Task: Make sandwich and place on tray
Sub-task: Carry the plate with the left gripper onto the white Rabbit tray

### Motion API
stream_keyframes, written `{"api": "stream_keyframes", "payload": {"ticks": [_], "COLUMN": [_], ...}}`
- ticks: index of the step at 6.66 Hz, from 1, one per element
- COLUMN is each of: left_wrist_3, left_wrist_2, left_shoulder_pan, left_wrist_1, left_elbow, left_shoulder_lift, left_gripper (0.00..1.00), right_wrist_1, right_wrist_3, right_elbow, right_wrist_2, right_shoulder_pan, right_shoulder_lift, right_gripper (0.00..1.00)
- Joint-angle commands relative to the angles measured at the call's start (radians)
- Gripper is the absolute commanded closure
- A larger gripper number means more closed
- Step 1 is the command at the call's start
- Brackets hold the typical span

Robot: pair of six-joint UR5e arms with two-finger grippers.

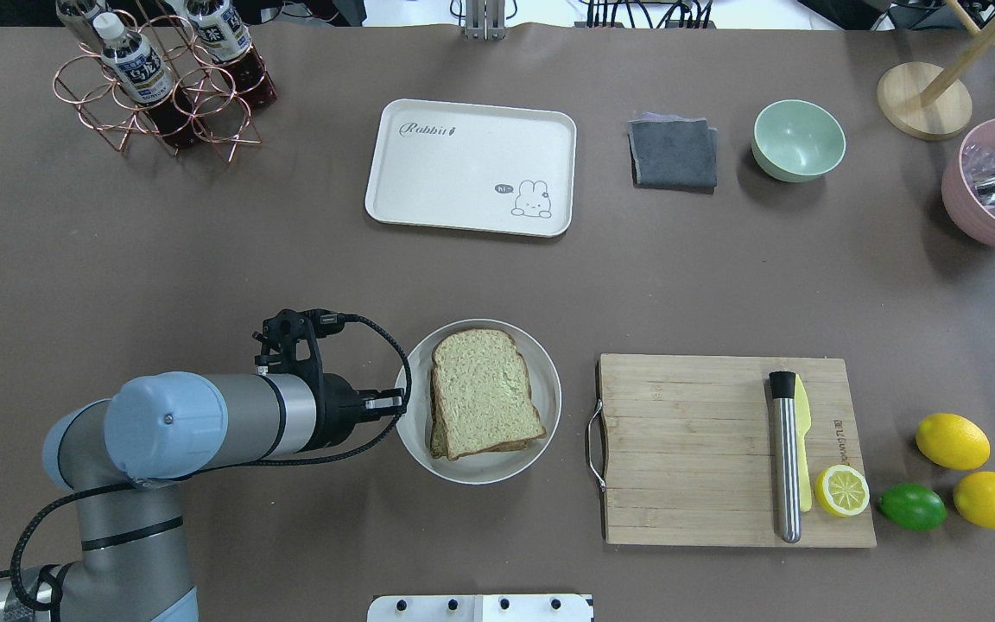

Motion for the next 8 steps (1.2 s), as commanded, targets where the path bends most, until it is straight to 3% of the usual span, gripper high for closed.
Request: {"api": "stream_keyframes", "payload": {"ticks": [1, 4, 6, 8], "left_wrist_3": [-0.001, 0.006, 0.03, 0.07], "left_wrist_2": [-0.076, -0.312, -0.413, -0.44], "left_shoulder_pan": [-0.111, -0.344, -0.437, -0.474], "left_wrist_1": [-0.012, -0.011, -0.012, -0.022], "left_elbow": [0.032, 0.286, 0.503, 0.679], "left_shoulder_lift": [-0.048, -0.238, -0.383, -0.493], "left_gripper": [1.0, 1.0, 1.0, 1.0], "right_wrist_1": [0.0, 0.0, 0.001, 0.001], "right_wrist_3": [0.0, -0.001, -0.003, -0.003], "right_elbow": [-0.003, -0.012, -0.018, -0.018], "right_wrist_2": [0.001, 0.002, 0.001, 0.001], "right_shoulder_pan": [0.0, 0.0, 0.0, 0.0], "right_shoulder_lift": [-0.001, -0.007, -0.01, -0.012], "right_gripper": [0.0, 0.0, 0.0, 0.0]}}
